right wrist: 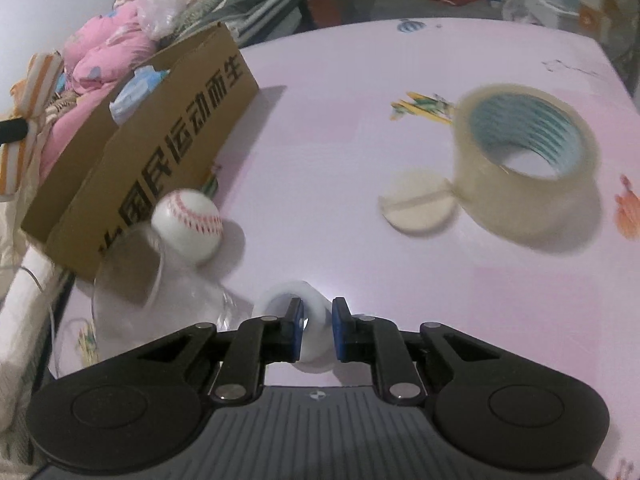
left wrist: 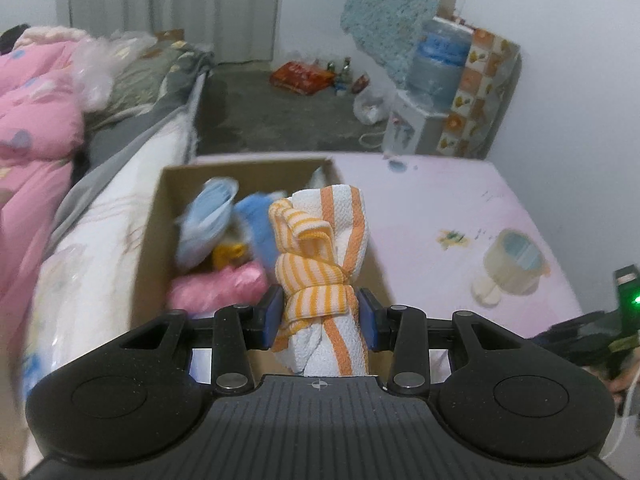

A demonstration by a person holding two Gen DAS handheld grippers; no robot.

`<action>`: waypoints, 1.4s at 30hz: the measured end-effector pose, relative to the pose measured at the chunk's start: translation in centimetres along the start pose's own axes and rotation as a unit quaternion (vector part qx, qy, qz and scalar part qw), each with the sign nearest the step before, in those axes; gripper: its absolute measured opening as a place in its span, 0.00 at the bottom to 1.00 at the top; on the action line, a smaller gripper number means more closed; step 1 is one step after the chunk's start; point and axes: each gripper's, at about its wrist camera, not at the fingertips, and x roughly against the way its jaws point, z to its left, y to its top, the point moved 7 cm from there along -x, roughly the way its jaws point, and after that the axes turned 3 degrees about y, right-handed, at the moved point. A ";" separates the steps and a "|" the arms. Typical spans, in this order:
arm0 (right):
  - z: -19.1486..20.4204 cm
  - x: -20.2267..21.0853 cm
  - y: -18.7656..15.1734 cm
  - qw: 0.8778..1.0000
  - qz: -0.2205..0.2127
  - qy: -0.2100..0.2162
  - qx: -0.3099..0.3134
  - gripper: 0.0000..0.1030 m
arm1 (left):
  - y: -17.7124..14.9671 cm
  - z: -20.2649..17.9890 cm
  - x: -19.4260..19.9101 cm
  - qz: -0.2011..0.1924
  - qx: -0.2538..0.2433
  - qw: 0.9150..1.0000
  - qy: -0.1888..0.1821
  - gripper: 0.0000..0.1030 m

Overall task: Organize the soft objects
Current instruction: 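Carry the towel over the box with the left gripper while the right grasps the white tape roll, then lower the towel into the box and open the left gripper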

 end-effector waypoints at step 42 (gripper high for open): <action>1.4 5.1 0.0 0.997 -0.073 0.002 -0.028 0.13 | -2.5 3.5 -7.3 0.080 0.094 0.992 0.018 0.71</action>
